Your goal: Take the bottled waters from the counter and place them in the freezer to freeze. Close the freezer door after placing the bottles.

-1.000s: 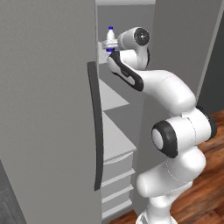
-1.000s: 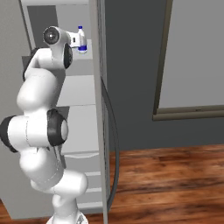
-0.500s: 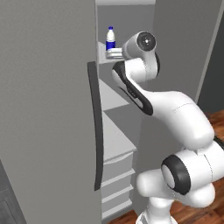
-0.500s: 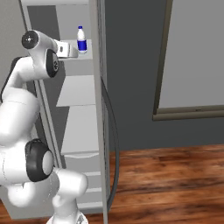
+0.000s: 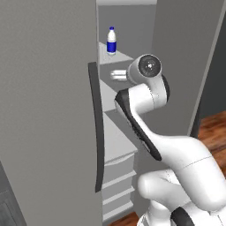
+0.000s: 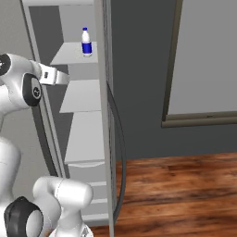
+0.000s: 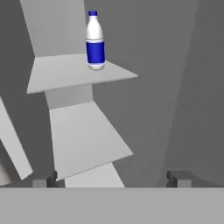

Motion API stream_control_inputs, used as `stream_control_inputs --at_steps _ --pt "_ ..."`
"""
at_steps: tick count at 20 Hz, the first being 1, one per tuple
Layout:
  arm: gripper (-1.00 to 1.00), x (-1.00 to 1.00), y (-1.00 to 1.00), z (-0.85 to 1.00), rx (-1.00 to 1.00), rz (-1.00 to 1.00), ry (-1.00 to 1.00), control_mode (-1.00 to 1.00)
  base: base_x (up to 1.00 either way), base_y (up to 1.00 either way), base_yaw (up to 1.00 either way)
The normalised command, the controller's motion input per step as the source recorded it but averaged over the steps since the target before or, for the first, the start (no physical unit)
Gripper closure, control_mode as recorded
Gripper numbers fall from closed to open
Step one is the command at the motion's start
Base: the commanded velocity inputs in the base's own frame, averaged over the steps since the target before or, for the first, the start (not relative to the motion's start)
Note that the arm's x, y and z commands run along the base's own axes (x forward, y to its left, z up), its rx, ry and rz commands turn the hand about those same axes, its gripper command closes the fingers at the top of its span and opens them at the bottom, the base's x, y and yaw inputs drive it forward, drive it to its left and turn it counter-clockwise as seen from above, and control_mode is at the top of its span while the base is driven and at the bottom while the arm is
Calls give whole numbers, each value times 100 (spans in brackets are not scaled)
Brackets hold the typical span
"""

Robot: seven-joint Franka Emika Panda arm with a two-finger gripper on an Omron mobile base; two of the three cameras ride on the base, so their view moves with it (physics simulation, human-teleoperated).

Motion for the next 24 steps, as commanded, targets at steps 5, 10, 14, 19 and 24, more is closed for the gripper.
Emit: stream_control_inputs --at_steps 5,10,14,19,24 --pt "-100 -20 4 -14 0 -2 0 100 -80 29 -6" --pt "-100 0 0 0 0 0 0 100 -100 82 -14" --pt "-100 0 0 0 0 0 0 100 -82 100 -25" --pt "-100 0 0 0 0 0 0 100 -32 100 -36" --pt "-100 0 0 0 0 0 0 100 -39 100 -37"
